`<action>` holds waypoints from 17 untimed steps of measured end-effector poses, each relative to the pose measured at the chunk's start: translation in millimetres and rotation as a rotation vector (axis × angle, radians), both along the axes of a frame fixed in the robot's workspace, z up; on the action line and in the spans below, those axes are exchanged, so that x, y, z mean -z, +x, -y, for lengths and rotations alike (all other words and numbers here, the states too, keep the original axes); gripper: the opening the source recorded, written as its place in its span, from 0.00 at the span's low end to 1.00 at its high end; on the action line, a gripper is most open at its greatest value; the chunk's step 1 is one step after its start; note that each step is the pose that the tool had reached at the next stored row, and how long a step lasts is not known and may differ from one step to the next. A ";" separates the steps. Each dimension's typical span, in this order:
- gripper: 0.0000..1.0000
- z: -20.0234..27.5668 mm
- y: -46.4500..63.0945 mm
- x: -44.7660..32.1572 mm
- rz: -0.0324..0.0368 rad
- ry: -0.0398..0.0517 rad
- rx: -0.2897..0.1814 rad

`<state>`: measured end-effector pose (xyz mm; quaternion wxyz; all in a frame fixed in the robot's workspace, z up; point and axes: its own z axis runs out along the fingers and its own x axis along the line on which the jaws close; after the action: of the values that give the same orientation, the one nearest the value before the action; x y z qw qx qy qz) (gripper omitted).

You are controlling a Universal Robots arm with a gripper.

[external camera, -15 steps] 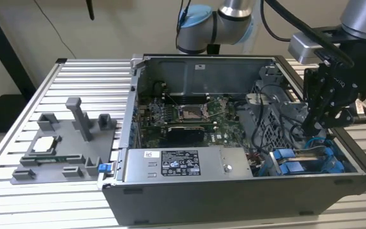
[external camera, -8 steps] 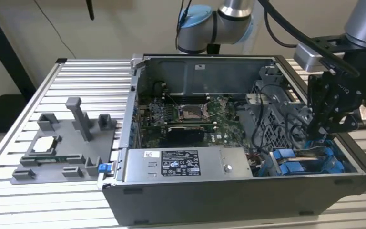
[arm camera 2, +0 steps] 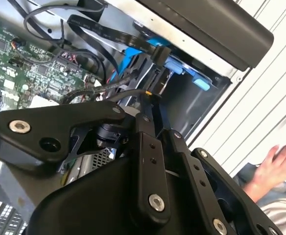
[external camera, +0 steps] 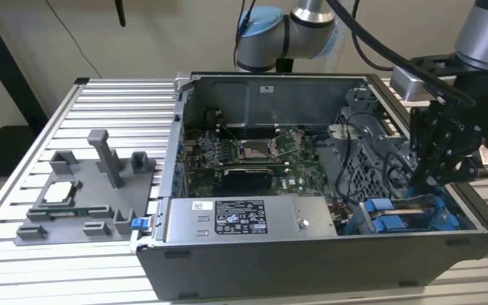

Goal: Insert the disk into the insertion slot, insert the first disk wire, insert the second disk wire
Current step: 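Insert the first disk wire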

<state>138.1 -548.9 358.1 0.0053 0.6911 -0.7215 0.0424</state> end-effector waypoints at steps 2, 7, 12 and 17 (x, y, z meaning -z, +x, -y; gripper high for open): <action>0.00 -0.2 0.9 2.7 0.0008 0.0003 0.000; 0.00 -0.2 4.9 6.8 0.0018 0.0030 0.003; 0.00 -0.2 5.5 12.9 0.0079 0.0029 0.003; 0.00 -0.3 5.6 15.7 0.0150 0.0029 0.003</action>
<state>143.6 -548.6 342.4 -0.0011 0.6897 -0.7226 0.0465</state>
